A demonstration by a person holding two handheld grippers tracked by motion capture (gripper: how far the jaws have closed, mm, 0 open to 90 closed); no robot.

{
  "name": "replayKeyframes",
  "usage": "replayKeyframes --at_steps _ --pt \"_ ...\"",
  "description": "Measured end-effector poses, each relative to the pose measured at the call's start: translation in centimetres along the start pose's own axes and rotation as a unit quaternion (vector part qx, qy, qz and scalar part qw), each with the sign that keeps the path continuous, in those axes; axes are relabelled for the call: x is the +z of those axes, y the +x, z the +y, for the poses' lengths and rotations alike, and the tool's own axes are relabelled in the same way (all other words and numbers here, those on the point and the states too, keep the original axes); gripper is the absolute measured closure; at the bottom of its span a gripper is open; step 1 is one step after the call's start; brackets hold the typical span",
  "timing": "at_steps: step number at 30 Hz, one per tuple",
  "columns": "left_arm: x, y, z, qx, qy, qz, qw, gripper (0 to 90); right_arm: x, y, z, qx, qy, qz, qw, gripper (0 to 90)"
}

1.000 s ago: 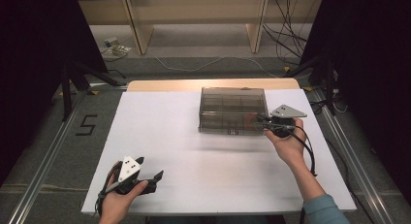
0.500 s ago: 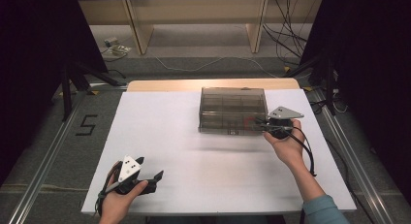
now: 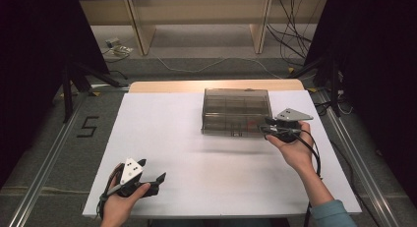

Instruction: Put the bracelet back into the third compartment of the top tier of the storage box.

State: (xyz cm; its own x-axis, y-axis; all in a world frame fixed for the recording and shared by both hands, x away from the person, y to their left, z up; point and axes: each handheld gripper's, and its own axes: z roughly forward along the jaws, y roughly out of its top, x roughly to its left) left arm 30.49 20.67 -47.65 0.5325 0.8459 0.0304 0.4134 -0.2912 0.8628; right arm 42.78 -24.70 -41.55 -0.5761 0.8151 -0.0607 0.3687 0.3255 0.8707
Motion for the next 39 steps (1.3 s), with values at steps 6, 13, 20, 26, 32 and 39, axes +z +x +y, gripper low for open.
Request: replayKeyframes --at_steps 6,13,20,26,32,39 --pt "0.0 0.0 0.0 0.0 0.0 0.0 1.0 15.8 -0.4 0.4 0.2 0.009 0.006 0.008 0.9999 46.9" --pt "-0.1 0.0 -0.1 -0.001 0.0 0.001 1.0 15.8 -1.5 0.5 0.2 0.021 0.006 0.009 0.9997 36.5" --pt "-0.1 -0.1 0.0 0.0 -0.001 0.002 1.0 15.8 -2.4 0.7 0.0 0.03 0.008 0.019 0.9993 27.9" --pt "0.0 -0.1 0.0 0.0 0.0 0.001 1.0 15.8 -3.1 0.9 -0.5 0.035 0.001 0.029 0.999 25.4" --pt "0.0 -0.2 0.0 0.0 -0.001 0.0 1.0 15.8 -3.7 1.0 -1.1 0.036 -0.001 0.036 0.9987 23.5" --pt "0.1 -0.3 0.0 0.0 -0.001 -0.002 1.0 15.8 -4.3 1.1 -1.9 0.028 -0.001 0.047 0.9985 21.5"
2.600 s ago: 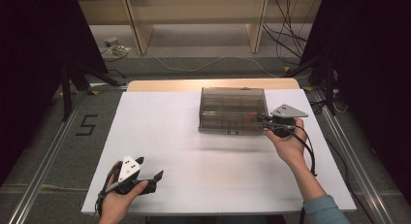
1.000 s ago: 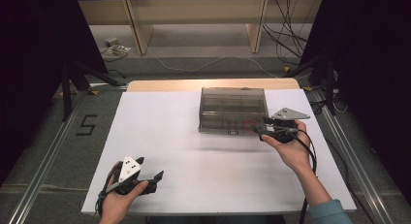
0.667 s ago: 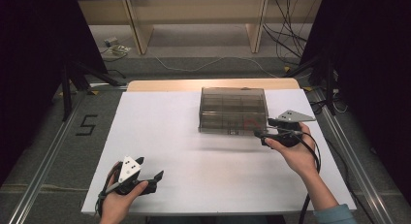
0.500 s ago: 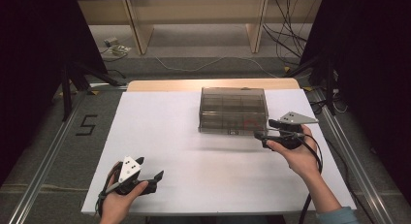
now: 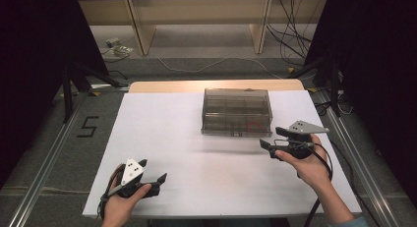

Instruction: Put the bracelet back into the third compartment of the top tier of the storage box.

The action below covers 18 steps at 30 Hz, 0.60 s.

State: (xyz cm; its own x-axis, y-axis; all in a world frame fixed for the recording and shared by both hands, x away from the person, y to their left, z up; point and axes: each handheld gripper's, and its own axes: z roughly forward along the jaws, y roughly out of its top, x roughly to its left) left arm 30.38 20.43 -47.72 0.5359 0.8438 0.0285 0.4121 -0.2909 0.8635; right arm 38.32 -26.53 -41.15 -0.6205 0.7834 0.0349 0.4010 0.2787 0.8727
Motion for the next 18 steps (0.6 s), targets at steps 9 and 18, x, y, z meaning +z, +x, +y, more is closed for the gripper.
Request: replayKeyframes --at_steps 9,18 --pt "0.1 -0.1 0.0 0.0 0.002 -0.002 1.0 15.9 -1.1 -0.1 -1.6 0.004 -0.001 0.009 1.0 20.6" --pt "0.3 -0.1 -0.1 0.001 0.006 -0.005 1.0 15.9 -1.9 -0.1 -3.8 0.003 0.013 0.017 0.9998 19.9"
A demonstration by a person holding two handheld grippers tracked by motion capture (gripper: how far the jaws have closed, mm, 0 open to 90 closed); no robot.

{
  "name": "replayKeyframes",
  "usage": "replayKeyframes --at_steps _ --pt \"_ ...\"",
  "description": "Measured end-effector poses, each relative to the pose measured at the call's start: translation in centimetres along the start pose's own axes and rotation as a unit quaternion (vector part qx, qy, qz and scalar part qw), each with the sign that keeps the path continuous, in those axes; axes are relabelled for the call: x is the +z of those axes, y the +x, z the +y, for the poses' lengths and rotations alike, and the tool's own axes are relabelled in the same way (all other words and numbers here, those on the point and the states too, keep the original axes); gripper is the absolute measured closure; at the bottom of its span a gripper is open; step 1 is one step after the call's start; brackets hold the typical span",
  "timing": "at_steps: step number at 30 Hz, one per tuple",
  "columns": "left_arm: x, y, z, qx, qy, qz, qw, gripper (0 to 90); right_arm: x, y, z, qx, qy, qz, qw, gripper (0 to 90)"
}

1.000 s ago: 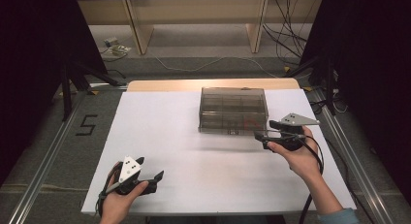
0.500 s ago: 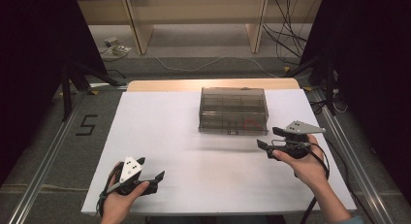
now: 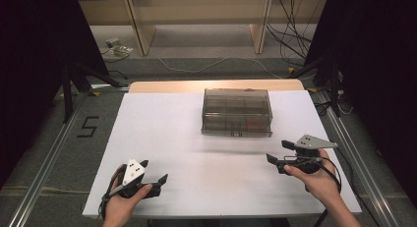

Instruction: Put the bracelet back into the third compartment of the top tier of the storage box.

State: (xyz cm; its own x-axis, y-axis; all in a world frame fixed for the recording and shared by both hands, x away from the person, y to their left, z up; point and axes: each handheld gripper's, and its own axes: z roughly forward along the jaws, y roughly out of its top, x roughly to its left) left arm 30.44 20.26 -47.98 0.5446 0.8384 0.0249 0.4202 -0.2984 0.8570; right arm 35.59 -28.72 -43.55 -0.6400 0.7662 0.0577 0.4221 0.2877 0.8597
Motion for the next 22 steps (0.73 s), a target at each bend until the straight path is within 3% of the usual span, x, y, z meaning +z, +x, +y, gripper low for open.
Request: replayKeyframes --at_steps 22 --pt "0.2 -0.3 0.1 0.006 0.001 -0.009 0.9999 16.1 -1.1 0.0 -3.2 0.003 0.012 0.01 0.9999 19.9"
